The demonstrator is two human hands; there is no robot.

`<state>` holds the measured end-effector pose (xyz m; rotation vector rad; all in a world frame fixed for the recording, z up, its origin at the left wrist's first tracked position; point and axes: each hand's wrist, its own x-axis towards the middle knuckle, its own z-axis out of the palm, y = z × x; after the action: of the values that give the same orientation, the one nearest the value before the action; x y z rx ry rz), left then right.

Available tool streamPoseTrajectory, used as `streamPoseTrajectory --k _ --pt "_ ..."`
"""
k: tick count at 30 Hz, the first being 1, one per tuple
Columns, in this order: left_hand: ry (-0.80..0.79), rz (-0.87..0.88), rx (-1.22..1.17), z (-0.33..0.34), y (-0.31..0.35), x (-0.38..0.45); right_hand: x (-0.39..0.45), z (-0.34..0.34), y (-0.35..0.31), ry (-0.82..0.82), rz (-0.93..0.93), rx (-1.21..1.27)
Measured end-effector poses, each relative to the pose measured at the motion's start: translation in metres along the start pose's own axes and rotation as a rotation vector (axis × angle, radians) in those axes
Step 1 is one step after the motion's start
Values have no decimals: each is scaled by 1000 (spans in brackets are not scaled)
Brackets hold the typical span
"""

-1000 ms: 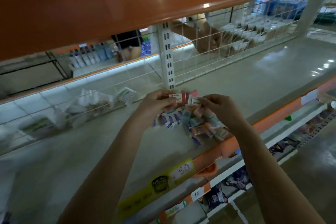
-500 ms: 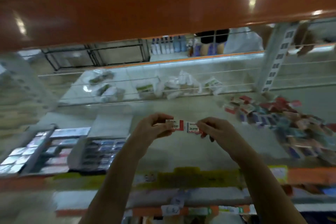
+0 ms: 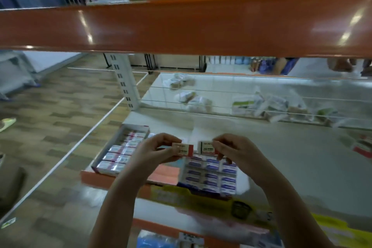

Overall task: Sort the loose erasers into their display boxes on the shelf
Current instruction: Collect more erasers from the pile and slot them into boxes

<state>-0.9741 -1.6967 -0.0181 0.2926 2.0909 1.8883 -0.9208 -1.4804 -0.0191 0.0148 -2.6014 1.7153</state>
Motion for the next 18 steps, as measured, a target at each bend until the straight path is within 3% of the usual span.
streamPoseTrajectory --k 8,18 --pt "89 1 66 -117 -18 17 69 87 -37 -105 -80 -224" --pt "167 -18 97 -194 -36 35 141 158 -60 -254 26 -257"
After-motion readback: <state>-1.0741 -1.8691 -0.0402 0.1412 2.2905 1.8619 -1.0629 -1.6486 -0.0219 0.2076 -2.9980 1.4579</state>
